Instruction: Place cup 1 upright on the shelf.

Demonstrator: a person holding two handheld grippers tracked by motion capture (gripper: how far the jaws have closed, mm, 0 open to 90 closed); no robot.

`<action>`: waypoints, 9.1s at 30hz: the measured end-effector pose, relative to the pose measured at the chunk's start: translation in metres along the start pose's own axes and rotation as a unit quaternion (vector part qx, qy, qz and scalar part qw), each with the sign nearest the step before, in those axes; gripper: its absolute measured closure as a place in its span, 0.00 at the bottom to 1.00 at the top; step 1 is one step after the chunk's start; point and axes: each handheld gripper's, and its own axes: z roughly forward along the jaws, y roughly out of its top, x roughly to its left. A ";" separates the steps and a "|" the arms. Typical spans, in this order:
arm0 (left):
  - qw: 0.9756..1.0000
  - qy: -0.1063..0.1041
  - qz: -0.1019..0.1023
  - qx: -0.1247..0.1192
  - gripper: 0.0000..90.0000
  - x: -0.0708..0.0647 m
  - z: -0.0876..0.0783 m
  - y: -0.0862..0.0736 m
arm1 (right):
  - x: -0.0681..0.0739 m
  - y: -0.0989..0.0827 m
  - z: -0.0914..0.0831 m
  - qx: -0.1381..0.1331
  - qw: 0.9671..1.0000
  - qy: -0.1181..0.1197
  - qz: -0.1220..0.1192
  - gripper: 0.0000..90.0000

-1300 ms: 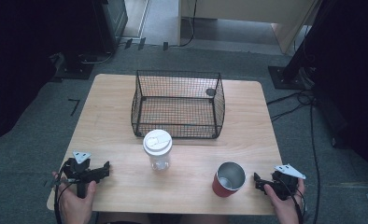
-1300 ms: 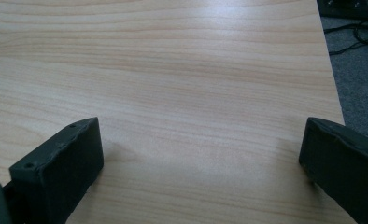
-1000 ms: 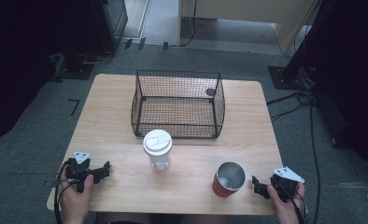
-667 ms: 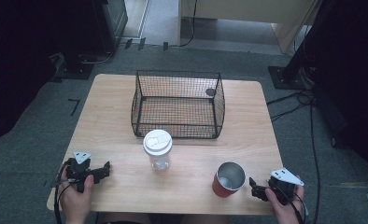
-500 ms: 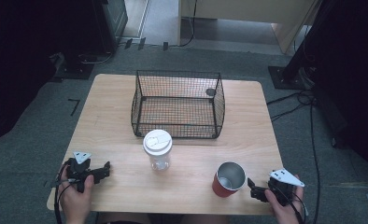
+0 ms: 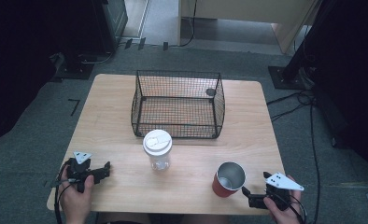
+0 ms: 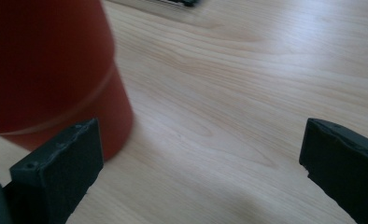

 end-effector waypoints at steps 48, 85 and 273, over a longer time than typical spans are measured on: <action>1.000 0.000 0.000 0.000 0.00 0.000 0.000 0.000 | 0.061 0.034 0.016 -0.070 0.992 0.105 -0.020 0.05; 1.000 0.000 0.000 0.000 0.00 0.000 0.000 0.000 | 0.076 0.056 0.022 -0.079 0.997 0.011 -0.001 0.08; 1.000 -0.003 0.002 0.000 0.00 -0.002 0.001 0.001 | 0.092 0.221 0.193 -0.058 0.983 -0.169 -0.044 0.00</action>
